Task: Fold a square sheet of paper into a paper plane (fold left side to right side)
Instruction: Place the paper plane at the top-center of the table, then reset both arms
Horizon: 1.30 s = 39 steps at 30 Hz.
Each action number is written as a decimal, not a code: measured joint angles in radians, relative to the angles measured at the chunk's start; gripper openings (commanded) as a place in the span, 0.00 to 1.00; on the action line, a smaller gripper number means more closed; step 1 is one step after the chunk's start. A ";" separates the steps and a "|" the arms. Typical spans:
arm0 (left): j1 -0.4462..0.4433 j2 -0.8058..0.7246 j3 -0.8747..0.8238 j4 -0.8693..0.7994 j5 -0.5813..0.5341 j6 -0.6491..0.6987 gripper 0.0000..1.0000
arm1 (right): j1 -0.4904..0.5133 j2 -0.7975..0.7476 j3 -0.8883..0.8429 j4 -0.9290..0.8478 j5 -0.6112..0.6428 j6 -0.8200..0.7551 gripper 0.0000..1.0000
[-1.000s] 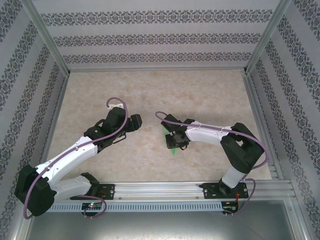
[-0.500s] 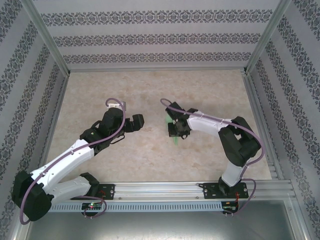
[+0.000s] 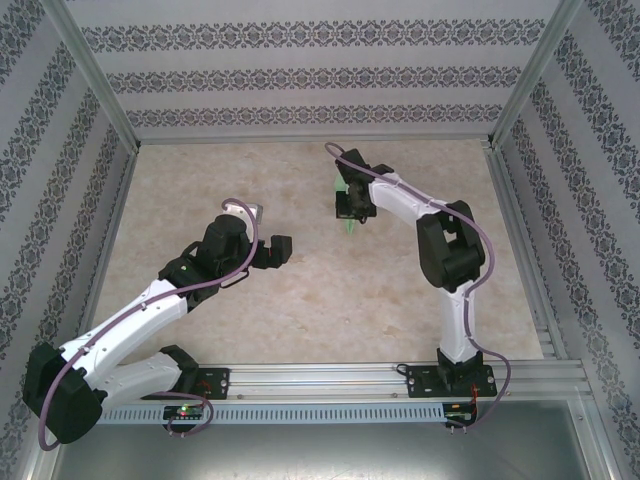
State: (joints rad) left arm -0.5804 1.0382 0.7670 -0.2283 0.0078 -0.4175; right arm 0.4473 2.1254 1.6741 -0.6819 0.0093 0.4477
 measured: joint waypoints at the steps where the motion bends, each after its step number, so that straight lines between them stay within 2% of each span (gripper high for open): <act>1: 0.000 0.000 0.000 0.000 0.000 0.001 1.00 | 0.000 0.018 0.019 -0.009 0.002 -0.004 0.08; 8: 0.000 -0.017 0.000 -0.005 -0.001 0.003 1.00 | 0.000 0.084 0.048 -0.054 0.002 -0.019 0.13; 15: 0.000 -0.017 0.000 -0.005 -0.006 0.009 1.00 | 0.000 0.090 0.047 -0.068 0.001 -0.033 0.26; 21: 0.019 -0.011 0.000 -0.011 -0.011 0.011 1.00 | 0.002 0.064 0.019 -0.076 0.002 -0.044 0.41; 24: 0.047 0.001 0.000 -0.015 -0.008 0.007 1.00 | 0.007 0.012 -0.017 -0.088 0.011 -0.058 0.52; 28: 0.103 0.003 0.000 -0.016 0.000 -0.017 1.00 | 0.015 -0.128 -0.104 -0.091 0.033 -0.077 0.67; 31: 0.150 0.000 0.000 -0.015 -0.014 -0.040 1.00 | 0.014 -0.306 -0.224 -0.060 0.045 -0.094 0.74; 35: 0.198 -0.034 -0.017 0.019 -0.121 -0.046 1.00 | -0.010 -0.591 -0.403 0.008 0.054 -0.136 0.83; 37: 0.210 -0.062 -0.052 0.076 -0.200 -0.032 1.00 | -0.046 -0.728 -0.498 0.064 0.070 -0.161 0.90; 38: 0.214 -0.077 -0.082 0.116 -0.248 -0.014 1.00 | -0.073 -0.790 -0.546 0.093 0.082 -0.173 0.98; 39: 0.216 -0.085 -0.107 0.154 -0.283 0.005 1.00 | -0.100 -0.845 -0.596 0.127 0.092 -0.187 0.98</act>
State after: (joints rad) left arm -0.3641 0.9531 0.6601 -0.0746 -0.2752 -0.4126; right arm 0.3470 1.2808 1.0779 -0.5545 0.1013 0.2604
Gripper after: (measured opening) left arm 0.999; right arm 0.947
